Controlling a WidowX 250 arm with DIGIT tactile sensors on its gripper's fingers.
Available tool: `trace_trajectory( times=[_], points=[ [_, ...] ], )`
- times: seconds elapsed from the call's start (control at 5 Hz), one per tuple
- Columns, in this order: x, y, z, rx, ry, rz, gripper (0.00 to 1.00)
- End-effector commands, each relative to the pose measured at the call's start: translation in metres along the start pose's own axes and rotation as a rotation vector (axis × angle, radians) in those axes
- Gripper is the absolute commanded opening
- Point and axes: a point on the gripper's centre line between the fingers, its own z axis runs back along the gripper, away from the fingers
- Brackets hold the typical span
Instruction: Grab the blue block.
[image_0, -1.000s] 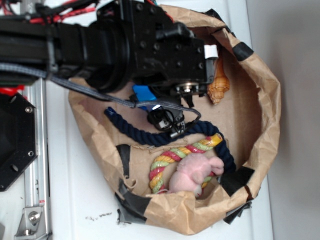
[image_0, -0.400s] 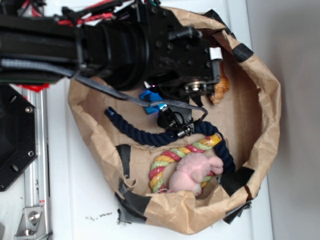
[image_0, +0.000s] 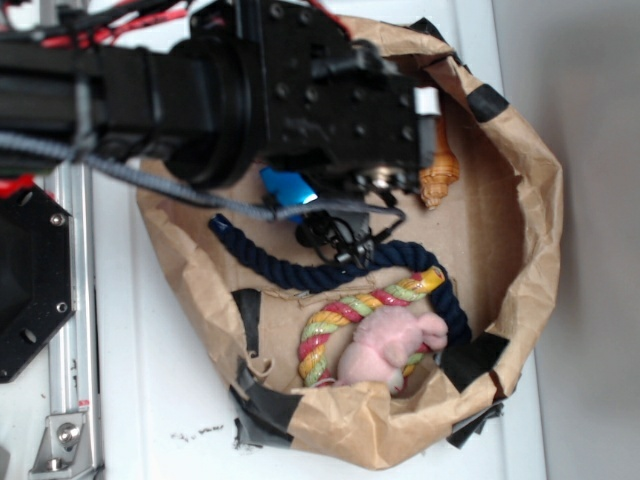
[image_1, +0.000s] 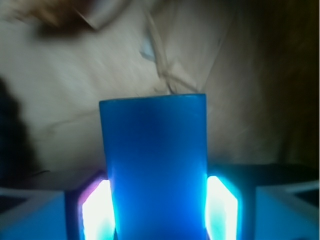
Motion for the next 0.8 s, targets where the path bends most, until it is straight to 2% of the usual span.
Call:
trace_trajectory(
  times=[0.0, 0.4, 0.6],
  points=[
    [-0.011, -0.011, 0.085, -0.116, -0.256, -0.011, 0.00],
    [-0.007, 0.011, 0.085, -0.208, -0.193, -0.082, 0.00],
    [-0.003, 0.010, 0.083, -0.210, -0.176, -0.056, 0.00]
  ],
)
